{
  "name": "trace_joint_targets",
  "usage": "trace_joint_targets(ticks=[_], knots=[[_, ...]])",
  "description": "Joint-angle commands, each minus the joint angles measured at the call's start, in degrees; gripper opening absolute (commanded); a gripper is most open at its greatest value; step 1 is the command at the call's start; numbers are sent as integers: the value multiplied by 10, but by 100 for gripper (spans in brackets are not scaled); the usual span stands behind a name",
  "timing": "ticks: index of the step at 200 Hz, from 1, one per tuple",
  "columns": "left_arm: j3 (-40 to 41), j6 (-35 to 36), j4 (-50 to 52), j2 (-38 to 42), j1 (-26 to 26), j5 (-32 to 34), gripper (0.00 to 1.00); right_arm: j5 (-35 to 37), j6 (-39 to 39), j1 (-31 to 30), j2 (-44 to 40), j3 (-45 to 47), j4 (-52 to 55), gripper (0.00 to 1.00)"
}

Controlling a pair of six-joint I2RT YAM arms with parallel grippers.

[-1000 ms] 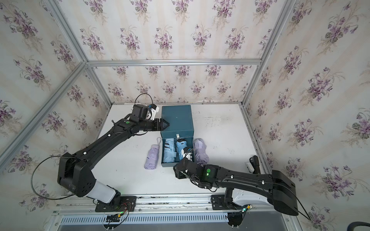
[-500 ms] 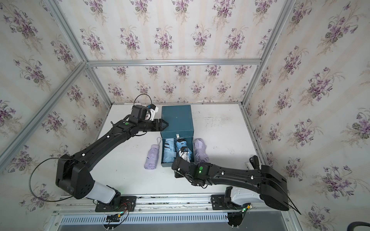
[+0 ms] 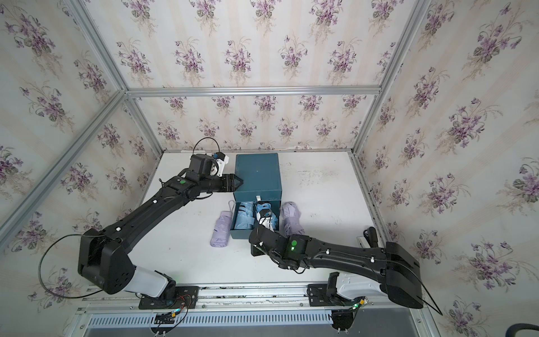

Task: Place the umbrella in the drawer by color
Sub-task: Close the drawer in the storage box.

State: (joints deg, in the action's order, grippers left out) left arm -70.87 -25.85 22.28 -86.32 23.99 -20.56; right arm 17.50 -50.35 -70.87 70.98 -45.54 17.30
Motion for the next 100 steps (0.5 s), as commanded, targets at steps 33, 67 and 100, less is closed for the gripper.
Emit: trace_joint_targets(ticks=[33, 67, 100], knots=[[15, 47, 174, -7, 5, 82, 64, 95, 57, 3, 47, -13, -77, 0], [18, 53, 176, -2, 9, 87, 60, 156, 83, 3, 62, -22, -109, 0], [24, 58, 176, 2, 14, 91, 59, 175, 98, 17, 70, -20, -144, 0]])
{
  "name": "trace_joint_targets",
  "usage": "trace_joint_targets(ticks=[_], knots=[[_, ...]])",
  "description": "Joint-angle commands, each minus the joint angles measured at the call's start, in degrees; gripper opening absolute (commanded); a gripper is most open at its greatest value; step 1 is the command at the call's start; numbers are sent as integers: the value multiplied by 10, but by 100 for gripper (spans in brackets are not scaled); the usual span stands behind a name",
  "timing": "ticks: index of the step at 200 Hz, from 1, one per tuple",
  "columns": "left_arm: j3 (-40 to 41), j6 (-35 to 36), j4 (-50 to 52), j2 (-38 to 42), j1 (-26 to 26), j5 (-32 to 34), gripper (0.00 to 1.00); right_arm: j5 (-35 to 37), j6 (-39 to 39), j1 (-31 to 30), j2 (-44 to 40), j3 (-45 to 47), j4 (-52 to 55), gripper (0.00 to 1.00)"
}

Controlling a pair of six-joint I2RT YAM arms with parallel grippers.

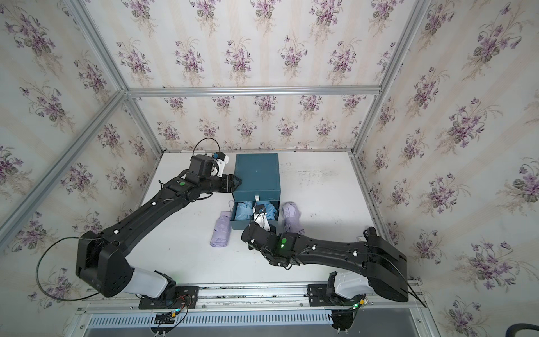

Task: Place the umbrella in the drawer by color
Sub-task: Close the drawer in the storage box.

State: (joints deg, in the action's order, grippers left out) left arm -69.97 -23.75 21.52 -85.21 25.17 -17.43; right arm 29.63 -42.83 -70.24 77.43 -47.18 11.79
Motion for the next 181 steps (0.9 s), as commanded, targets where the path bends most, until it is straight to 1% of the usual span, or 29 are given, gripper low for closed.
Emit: trace_joint_targets(ticks=[1, 6, 12, 16, 28, 35, 42, 50, 75, 88, 118, 153, 181], knots=[[16, 37, 184, -9, 2, 59, 59, 54, 23, 12, 6, -4, -89, 0], [16, 38, 183, -10, 2, 59, 58, 52, 23, 17, 9, -3, -92, 0], [17, 38, 183, -10, 3, 60, 58, 47, 25, 24, 12, -3, -98, 4], [18, 38, 183, -10, 3, 60, 58, 44, 28, 28, 14, -2, -103, 8], [19, 40, 182, -10, 4, 60, 58, 33, 35, 39, 22, 2, -121, 28], [19, 39, 181, -10, 4, 60, 58, 24, 41, 46, 28, 5, -134, 38], [18, 41, 181, -11, 4, 60, 58, 17, 45, 53, 35, 6, -144, 45], [16, 41, 182, -11, 4, 60, 58, 12, 47, 59, 43, 5, -154, 49], [14, 43, 182, -10, 4, 60, 57, -5, 50, 83, 66, 2, -175, 51], [13, 43, 182, -8, 4, 59, 57, -17, 49, 93, 75, 0, -185, 53], [16, 46, 182, -5, 4, 57, 57, -25, 66, 97, 85, 5, -227, 55], [16, 51, 185, -4, 4, 57, 57, -9, 84, 98, 106, 8, -266, 57], [16, 53, 186, -4, 3, 60, 57, 10, 89, 98, 132, -4, -277, 60]])
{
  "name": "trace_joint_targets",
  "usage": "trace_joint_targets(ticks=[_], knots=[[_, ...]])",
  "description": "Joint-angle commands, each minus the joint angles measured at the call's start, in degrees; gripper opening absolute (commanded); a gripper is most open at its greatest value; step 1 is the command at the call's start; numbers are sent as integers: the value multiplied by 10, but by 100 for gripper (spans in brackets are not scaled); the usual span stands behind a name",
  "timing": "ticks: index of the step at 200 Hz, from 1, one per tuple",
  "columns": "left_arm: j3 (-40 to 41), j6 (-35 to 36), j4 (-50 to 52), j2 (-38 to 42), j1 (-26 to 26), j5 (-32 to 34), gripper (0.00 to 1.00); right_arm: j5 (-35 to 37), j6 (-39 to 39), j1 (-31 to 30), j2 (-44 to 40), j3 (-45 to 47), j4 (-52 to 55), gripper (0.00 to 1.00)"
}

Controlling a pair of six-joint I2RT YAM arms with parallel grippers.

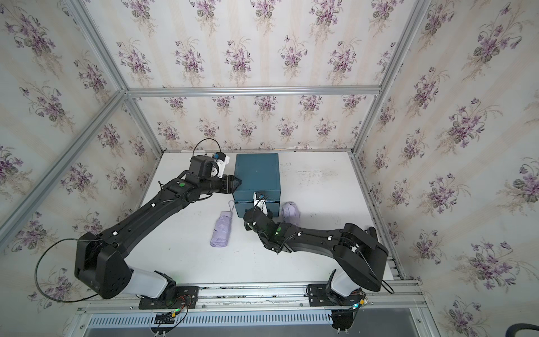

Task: Place the umbrella in the drawer by color
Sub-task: Close the drawer in the storage box.

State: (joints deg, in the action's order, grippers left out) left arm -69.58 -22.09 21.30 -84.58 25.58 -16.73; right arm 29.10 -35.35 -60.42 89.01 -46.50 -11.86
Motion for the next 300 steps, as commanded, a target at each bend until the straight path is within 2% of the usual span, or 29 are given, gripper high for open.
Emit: trace_joint_targets(ticks=[1, 60, 96, 109, 134, 159, 178, 206, 229, 254, 275, 300], knots=[[12, 36, 188, -11, 0, 53, 57, 16, 14, 0, 17, -10, -41, 60], [13, 38, 191, -8, -1, 64, 57, 30, 9, -2, 24, 7, -76, 61], [8, 30, 193, -8, 0, 66, 62, 28, -17, -3, -32, 39, -54, 61], [3, 25, 194, -6, 0, 65, 64, -5, -42, -2, -76, 70, -48, 60], [-7, 13, 184, 0, -1, 59, 69, -133, -129, 21, -143, 143, -62, 58], [-18, 2, 163, -5, -1, 45, 69, -211, -218, 29, -162, 228, -178, 52], [-19, -9, 142, -9, -1, 35, 69, -253, -261, 50, -144, 273, -284, 49], [-16, -18, 122, -20, -1, 24, 68, -266, -274, 80, -99, 275, -328, 48], [-14, -18, 124, -27, -1, 27, 66, -293, -302, 107, -35, 275, -400, 43], [-4, -21, 122, -21, -1, 28, 65, -312, -304, 110, 35, 260, -457, 42], [-4, -17, 127, -21, -1, 29, 65, -300, -316, 111, 68, 271, -524, 42], [-8, -11, 134, -23, -1, 31, 65, -275, -315, 111, 97, 275, -551, 39]])
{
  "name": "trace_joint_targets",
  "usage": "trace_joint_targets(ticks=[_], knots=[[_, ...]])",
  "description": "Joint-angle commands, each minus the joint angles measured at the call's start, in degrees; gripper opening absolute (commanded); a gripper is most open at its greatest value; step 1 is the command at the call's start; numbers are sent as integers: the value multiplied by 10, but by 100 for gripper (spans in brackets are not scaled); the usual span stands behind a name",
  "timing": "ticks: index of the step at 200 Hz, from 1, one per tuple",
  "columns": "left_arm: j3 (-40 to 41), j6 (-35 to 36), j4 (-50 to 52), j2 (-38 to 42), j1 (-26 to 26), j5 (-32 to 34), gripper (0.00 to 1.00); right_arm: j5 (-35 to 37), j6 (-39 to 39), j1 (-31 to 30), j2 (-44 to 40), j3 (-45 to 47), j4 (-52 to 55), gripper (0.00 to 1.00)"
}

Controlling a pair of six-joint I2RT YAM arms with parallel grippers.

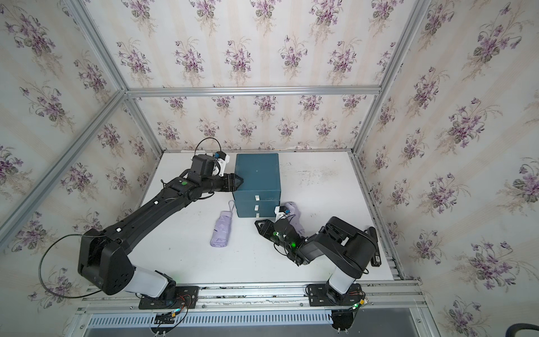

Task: Place the umbrella in the drawer by color
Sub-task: Close the drawer in the storage box, then open the drawer in the storage box.

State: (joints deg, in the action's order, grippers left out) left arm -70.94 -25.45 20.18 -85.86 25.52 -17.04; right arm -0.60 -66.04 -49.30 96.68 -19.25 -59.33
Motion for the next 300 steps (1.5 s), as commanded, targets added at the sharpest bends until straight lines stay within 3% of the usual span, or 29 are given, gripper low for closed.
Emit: trace_joint_targets(ticks=[1, 33, 120, 222, 262, 287, 300], knots=[[6, 22, 145, -10, 0, 34, 65, 24, -9, 0, 21, 2, -77, 39], [-1, 30, 155, -12, -1, 34, 64, 42, -13, 2, 55, -6, -115, 35], [8, 40, 157, -8, 0, 36, 64, 94, -56, 6, 85, -31, -91, 27], [15, 51, 157, 2, -1, 31, 61, 82, -73, 23, 113, -57, -117, 24], [15, 54, 157, 4, -1, 31, 60, 63, -80, 30, 128, -74, -109, 17], [17, 56, 158, 6, 0, 33, 60, 54, -76, 32, 124, -75, -97, 0], [16, 56, 159, 7, 0, 36, 60, 40, -62, 33, 116, -76, -88, 0]])
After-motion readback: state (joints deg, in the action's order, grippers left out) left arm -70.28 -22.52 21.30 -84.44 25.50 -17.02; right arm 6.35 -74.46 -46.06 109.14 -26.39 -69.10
